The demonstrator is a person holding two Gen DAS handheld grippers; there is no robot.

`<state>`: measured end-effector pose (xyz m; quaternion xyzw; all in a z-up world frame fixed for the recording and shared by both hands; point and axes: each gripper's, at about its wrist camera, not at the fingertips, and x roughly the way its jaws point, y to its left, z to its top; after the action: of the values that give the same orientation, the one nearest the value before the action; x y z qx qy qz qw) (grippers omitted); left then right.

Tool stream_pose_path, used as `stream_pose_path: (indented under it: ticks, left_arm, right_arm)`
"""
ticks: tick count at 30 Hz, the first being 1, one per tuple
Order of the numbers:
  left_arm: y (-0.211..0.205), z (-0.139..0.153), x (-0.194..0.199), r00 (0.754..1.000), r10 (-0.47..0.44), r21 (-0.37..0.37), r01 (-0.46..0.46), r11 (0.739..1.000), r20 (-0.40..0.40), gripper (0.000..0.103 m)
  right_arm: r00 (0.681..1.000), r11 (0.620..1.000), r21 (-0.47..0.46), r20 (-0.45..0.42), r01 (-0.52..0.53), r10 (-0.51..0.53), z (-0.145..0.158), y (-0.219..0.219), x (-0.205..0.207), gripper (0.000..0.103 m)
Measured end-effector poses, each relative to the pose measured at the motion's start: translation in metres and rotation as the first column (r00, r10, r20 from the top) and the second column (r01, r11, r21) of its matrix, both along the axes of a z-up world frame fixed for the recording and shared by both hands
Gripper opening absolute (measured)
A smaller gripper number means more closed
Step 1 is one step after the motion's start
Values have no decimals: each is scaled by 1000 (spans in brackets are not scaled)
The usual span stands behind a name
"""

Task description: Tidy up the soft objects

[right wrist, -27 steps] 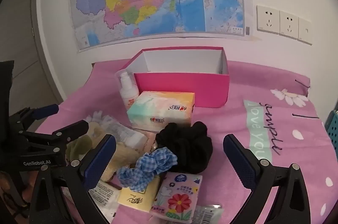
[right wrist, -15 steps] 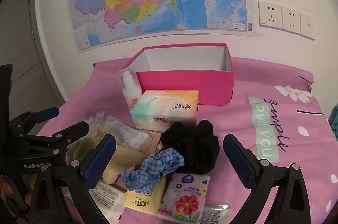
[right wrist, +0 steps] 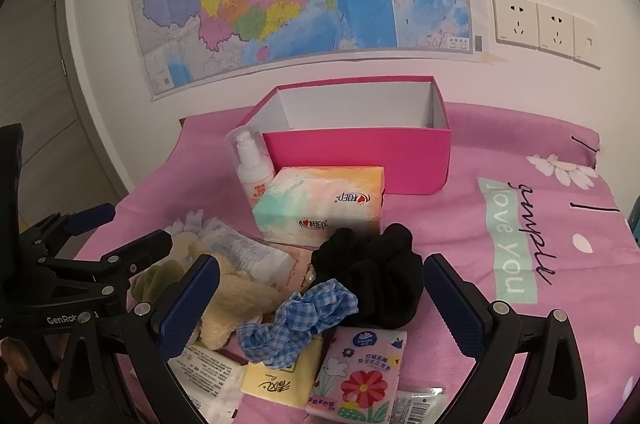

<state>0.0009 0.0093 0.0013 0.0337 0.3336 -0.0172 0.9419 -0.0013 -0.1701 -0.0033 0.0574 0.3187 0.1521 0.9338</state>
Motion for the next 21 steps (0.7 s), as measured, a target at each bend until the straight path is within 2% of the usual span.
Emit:
stream_pose_path:
  ticks: [21]
  left_arm:
    - [1, -4, 3, 1000, 1, -4, -1, 1000, -6, 103]
  right_arm:
    - [999, 999, 25, -30, -31, 32, -2, 3, 4, 103]
